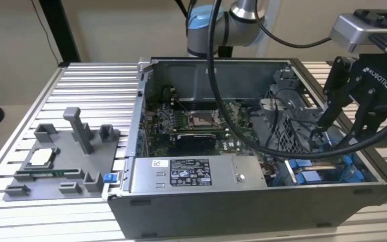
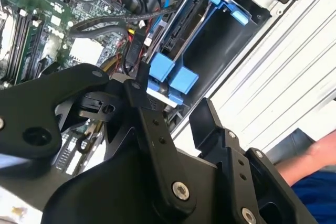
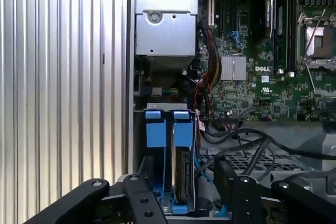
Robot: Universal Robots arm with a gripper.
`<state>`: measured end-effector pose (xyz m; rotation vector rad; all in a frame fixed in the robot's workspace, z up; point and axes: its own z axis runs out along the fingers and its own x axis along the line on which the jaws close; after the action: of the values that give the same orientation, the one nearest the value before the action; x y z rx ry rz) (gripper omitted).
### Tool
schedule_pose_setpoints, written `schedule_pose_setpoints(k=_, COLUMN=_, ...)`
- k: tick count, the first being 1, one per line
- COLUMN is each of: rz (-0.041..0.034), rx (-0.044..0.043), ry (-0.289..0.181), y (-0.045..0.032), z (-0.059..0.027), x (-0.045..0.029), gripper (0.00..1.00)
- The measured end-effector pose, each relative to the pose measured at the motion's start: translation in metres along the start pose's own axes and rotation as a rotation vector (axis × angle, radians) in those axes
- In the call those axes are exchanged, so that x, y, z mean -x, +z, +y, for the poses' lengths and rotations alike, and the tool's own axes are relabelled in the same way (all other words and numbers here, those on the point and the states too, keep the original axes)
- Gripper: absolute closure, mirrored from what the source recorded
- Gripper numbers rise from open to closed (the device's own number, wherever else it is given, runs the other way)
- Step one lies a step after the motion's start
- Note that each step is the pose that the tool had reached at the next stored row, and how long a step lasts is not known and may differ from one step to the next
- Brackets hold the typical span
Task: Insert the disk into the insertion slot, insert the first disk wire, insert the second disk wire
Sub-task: 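Insert the disk into the insertion slot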
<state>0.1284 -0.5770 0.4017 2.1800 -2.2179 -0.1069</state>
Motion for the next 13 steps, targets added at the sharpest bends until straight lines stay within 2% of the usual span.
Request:
schedule_pose_setpoints(k=3, rz=0.0001, rx=0.0017, ry=0.000, y=-0.0064, z=0.0005, x=0.0001, gripper=0.00)
schedule_pose_setpoints(k=8, rz=-0.0002, rx=0.0004, ry=0.000, y=-0.0069, z=0.0004, x=0.0002, gripper=0.00)
schedule_pose_setpoints(k=9, rz=0.0002, rx=-0.0053, ry=0.000, y=-0.0069, z=0.0005, x=0.0004, gripper=0.00)
schedule_pose_setpoints(k=13, rz=-0.0006, rx=-0.0502, ry=-0.003, y=-0.0050, z=0.0006, x=0.0019, gripper=0.00)
